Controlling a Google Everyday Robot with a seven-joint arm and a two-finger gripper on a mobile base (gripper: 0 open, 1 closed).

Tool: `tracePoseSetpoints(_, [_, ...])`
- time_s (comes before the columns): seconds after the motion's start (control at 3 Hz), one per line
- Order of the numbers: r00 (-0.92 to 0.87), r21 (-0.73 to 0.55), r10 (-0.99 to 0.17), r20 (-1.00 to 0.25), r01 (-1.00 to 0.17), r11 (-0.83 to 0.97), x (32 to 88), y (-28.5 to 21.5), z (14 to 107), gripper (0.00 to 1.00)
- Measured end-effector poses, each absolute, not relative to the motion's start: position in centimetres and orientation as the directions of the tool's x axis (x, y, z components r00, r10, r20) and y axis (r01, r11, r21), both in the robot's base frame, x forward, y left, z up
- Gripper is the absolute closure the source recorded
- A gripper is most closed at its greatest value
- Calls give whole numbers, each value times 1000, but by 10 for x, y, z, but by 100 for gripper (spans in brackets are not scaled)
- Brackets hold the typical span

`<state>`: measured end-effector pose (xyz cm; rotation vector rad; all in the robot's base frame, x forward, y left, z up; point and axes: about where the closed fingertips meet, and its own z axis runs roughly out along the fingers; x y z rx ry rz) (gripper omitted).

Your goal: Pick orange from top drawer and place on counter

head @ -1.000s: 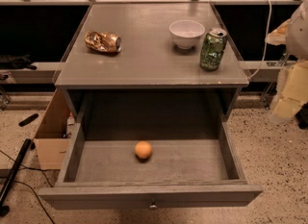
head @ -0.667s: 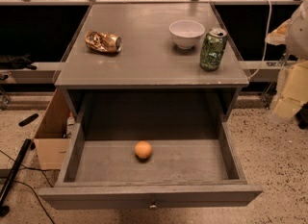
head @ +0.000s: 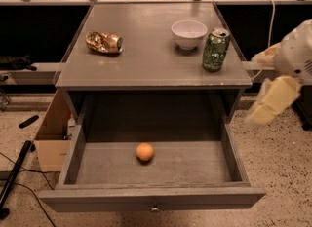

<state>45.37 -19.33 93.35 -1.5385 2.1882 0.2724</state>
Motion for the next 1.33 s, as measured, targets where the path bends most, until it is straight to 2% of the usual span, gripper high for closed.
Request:
tracePoseSetpoints(0.33, [-341, 33, -716, -609, -913, 406, 469, -161, 888, 0])
tracePoseSetpoints(0.67, [-375, 104, -621, -688, -898, 427, 472, -134, 859, 0])
tracePoseSetpoints(1.0, [-394, 137, -555, -733, -884, 446, 466, -104, 834, 0])
tracePoseSetpoints(1.33, [-394, 137, -555, -733, -884, 446, 466, -104, 834, 0])
